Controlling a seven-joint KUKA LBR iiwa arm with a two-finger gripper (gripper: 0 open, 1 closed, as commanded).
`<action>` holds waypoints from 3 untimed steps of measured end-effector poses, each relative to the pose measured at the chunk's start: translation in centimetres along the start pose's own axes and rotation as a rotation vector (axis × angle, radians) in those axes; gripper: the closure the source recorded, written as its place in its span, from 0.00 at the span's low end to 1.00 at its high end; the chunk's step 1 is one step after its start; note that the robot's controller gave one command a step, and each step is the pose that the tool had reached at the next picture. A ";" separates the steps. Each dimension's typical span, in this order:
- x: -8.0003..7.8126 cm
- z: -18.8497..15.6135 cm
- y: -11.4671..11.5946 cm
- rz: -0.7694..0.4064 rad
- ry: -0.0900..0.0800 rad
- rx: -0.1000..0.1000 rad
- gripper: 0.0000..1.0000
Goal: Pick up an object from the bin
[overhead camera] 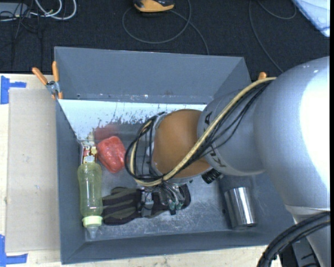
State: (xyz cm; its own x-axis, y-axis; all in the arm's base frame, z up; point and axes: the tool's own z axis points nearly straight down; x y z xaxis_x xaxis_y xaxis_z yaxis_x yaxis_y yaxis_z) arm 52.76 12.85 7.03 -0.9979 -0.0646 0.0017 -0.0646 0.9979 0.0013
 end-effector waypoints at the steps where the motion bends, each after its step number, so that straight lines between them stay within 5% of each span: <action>1: 0.0 0.0 0.0 0.001 0.000 0.000 1.00; 3: 0.4 -11.7 0.3 0.065 0.005 0.001 1.00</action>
Offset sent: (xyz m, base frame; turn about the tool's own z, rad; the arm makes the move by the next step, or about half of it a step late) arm -0.0110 0.0042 0.1668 0.0870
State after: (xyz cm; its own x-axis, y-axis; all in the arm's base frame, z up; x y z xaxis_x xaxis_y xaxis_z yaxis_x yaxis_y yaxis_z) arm 52.35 13.06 18.73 -1.0000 0.0001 0.0069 0.0001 1.0000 0.0004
